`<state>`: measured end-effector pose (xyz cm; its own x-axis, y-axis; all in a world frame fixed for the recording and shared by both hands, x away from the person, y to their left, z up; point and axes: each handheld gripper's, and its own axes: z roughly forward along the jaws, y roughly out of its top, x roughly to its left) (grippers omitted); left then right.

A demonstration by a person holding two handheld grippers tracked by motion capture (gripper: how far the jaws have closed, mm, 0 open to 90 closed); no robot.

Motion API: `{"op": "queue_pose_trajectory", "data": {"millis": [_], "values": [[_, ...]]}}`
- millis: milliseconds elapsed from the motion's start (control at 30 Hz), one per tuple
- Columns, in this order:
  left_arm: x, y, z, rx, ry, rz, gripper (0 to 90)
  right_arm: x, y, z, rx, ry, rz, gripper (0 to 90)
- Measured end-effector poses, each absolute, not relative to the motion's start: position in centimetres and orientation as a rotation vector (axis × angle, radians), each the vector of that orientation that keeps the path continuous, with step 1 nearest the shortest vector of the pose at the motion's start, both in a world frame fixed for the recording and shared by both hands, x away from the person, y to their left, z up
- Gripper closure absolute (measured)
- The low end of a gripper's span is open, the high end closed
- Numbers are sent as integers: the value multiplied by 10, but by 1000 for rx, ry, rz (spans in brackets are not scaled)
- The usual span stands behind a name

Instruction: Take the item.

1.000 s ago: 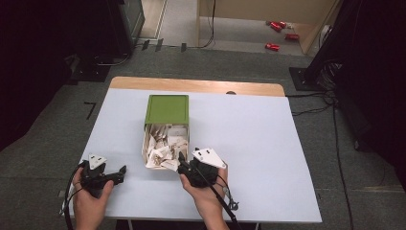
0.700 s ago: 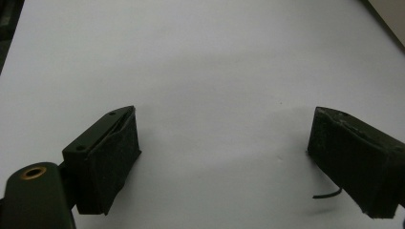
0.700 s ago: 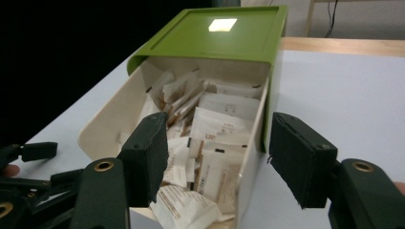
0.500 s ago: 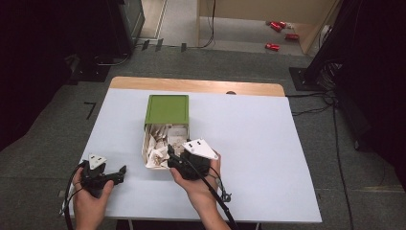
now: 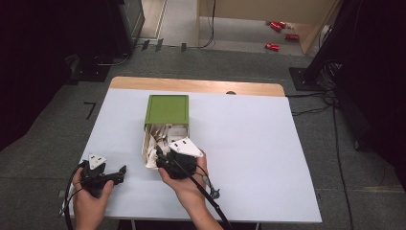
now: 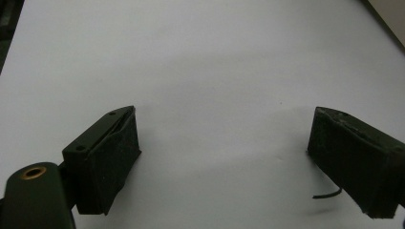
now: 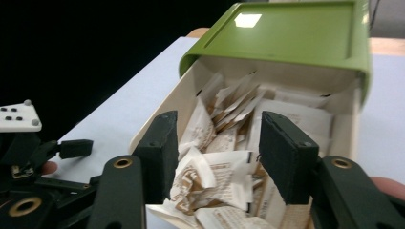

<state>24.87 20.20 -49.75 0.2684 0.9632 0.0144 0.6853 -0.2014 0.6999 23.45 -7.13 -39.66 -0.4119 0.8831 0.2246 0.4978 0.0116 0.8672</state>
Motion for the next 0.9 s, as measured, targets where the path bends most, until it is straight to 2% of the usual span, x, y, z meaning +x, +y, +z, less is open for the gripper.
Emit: {"op": "queue_pose_trajectory", "data": {"millis": [300, 600, 900], "values": [[249, 202, -498, 1964, 1483, 622, 109, 235, -53, -413, 1410, 1981, 1361, 573], [249, 202, -498, 1962, 1483, 623, 109, 239, -42, -438, 1433, 2039, 1305, 614], [249, 202, -498, 1964, 1482, 624, 109, 239, -38, -449, 1437, 2041, 1246, 633]]}}
